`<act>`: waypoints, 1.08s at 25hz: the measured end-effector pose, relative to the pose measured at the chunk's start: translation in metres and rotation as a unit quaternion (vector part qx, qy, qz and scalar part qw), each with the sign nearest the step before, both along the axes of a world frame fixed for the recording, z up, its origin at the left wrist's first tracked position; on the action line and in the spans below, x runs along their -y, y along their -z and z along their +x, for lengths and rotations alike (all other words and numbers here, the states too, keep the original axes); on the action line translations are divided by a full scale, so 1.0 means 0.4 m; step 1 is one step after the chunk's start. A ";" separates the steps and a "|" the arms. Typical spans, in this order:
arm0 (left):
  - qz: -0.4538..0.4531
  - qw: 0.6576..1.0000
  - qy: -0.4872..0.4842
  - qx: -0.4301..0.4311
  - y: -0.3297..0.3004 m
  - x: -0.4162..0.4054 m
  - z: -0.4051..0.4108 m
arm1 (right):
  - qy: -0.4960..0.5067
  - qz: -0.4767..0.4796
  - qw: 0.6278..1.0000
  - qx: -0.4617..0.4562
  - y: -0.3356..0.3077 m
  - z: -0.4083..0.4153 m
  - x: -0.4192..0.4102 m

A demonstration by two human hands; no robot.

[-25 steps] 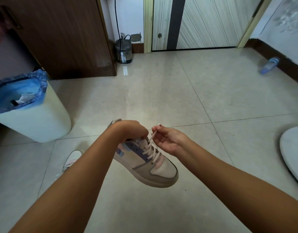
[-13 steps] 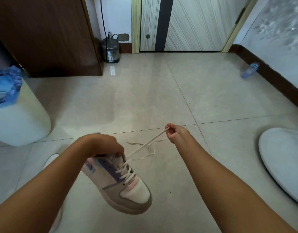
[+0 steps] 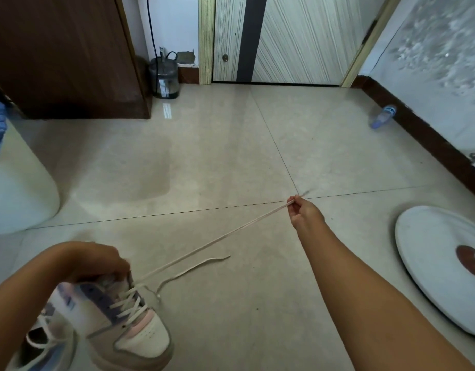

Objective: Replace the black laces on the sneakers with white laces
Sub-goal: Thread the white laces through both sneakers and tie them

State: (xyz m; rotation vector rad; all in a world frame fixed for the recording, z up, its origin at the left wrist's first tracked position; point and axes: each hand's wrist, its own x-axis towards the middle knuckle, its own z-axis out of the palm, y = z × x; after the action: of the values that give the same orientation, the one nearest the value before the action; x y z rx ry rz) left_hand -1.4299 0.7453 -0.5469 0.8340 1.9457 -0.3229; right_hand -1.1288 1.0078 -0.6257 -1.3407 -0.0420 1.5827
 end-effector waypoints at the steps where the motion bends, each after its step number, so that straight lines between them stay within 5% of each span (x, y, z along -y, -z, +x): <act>1: -0.001 1.000 -0.009 0.005 0.002 0.004 -0.002 | -0.002 0.004 1.000 0.002 -0.002 0.007 0.000; 10: -0.022 0.998 -0.047 0.022 0.042 0.023 -0.031 | -0.030 0.036 0.999 0.006 -0.030 0.023 0.006; 16: 0.050 0.994 -0.070 0.070 -0.002 -0.003 -0.002 | -0.274 0.141 0.950 0.042 -0.137 -0.037 0.054; 19: 0.088 0.967 -0.165 0.172 -0.030 -0.036 0.017 | -0.445 0.269 0.842 0.145 -0.239 -0.126 0.151; 25: 0.120 0.942 -0.195 0.247 -0.110 -0.106 0.061 | -0.671 0.472 0.443 0.361 -0.326 -0.229 0.341; 27: 0.121 0.945 -0.184 0.241 -0.132 -0.113 0.078 | -0.667 0.505 0.383 0.390 -0.328 -0.239 0.349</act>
State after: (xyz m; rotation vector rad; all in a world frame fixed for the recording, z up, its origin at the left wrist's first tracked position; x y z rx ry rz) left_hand -1.3988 0.7904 -0.4941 0.6104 1.6433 0.3261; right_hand -1.2244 0.8683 -0.4947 -0.6190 -2.7994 1.1246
